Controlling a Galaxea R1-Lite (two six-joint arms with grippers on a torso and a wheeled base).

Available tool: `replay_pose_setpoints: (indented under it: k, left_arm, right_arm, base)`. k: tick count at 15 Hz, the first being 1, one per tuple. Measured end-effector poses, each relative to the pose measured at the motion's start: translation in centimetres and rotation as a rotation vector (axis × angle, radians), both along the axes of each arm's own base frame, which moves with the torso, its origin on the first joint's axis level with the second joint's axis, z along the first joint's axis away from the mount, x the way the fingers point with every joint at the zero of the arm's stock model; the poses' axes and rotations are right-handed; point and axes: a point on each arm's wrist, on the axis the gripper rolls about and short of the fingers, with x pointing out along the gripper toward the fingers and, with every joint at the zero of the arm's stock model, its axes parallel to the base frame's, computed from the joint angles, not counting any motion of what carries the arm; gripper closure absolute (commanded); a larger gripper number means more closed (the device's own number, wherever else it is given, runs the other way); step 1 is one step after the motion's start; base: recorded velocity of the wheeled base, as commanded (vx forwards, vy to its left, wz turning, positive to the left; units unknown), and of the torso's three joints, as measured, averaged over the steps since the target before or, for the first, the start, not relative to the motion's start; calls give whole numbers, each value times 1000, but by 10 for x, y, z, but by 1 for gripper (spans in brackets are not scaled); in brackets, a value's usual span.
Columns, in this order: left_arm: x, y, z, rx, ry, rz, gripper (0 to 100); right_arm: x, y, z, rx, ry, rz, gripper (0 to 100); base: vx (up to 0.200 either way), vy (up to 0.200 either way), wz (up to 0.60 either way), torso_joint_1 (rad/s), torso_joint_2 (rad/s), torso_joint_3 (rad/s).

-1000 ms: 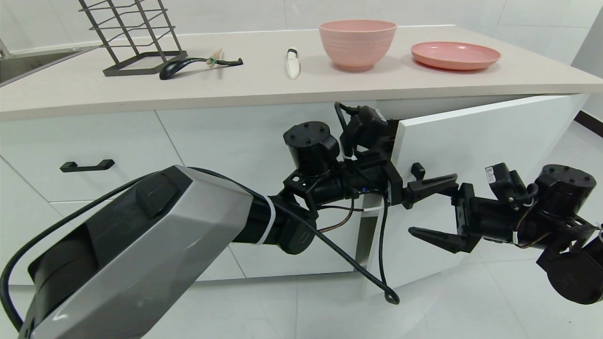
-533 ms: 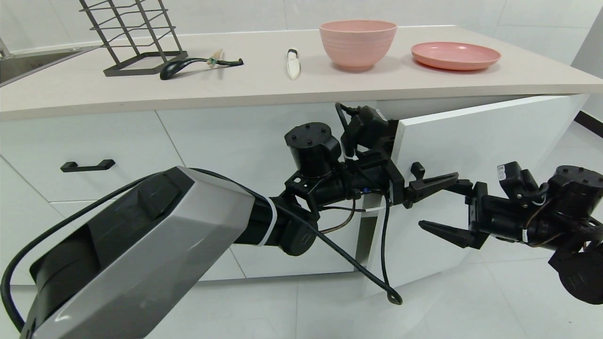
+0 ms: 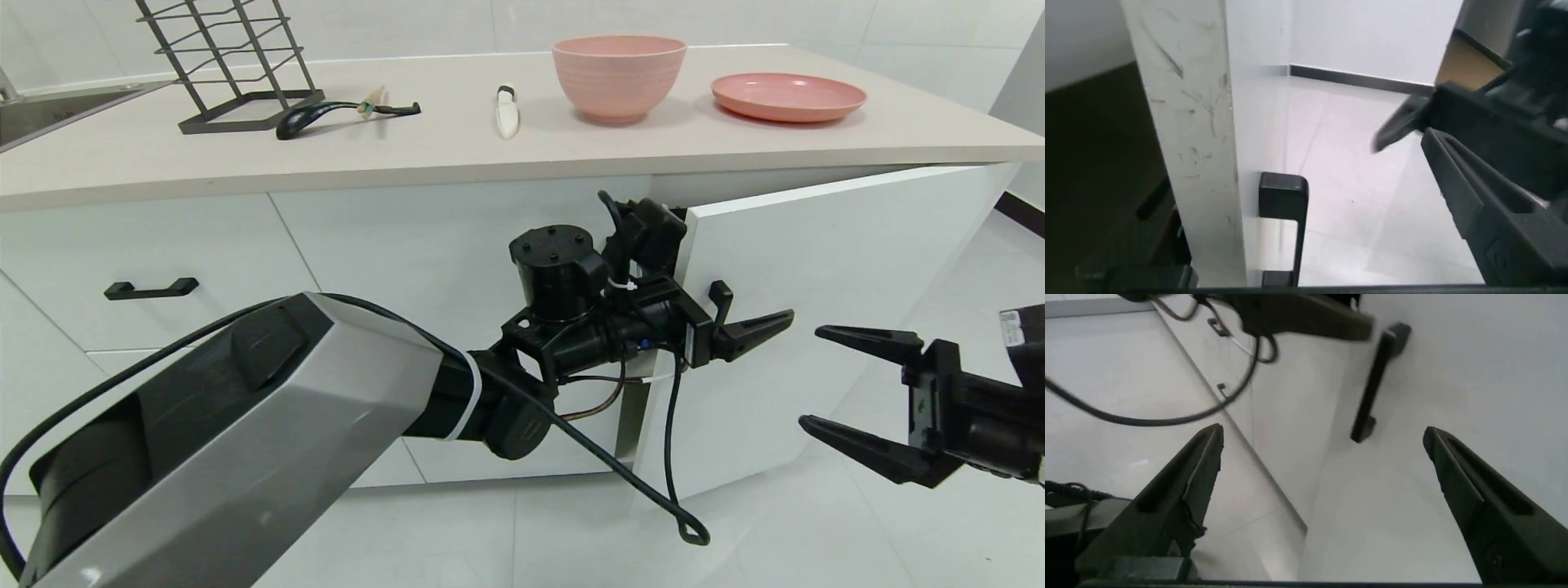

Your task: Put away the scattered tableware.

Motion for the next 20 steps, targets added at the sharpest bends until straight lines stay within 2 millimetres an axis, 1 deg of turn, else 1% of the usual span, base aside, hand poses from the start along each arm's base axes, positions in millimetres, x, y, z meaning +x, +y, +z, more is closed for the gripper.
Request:
replay_pose_setpoints:
  k: [1, 3, 6, 9, 11, 12, 15, 20]
  left_arm:
    - [-4, 0, 0, 6, 6, -2, 0]
    - [-20, -3, 1, 21, 19, -23, 0]
    - [-42, -12, 2, 30, 33, -46, 0]
    - [-58, -23, 2, 28, 49, -60, 0]
    - [-70, -32, 1, 21, 70, -79, 0]
    - [-76, -37, -2, 24, 78, -89, 0]
    - [-90, -48, -8, 34, 86, -122, 0]
    - [-109, -64, -18, 53, 97, -175, 0]
  right_arm:
    - [-13, -1, 2, 0, -12, 0, 0]
    - [-41, -2, 9, 1, -54, -1, 0]
    - [-74, -3, 21, 4, -151, -1, 0]
    - [-100, -4, 34, 9, -267, -3, 0]
    - [-115, -5, 40, 20, -336, -35, 0]
    - [-121, -6, 42, 38, -356, -85, 0]
    - [-131, -8, 48, 91, -381, -183, 0]
    - [-141, -11, 63, 101, -479, -217, 0]
  base:
    - [0, 0, 0, 0, 0, 0]
    - [0, 0, 0, 0, 0, 0]
    - [0, 0, 0, 0, 0, 0]
    - [0, 0, 0, 0, 0, 0]
    - [0, 0, 0, 0, 0, 0]
    - [0, 0, 0, 0, 0, 0]
    - [0, 0, 0, 0, 0, 0]
    - [0, 0, 0, 0, 0, 0]
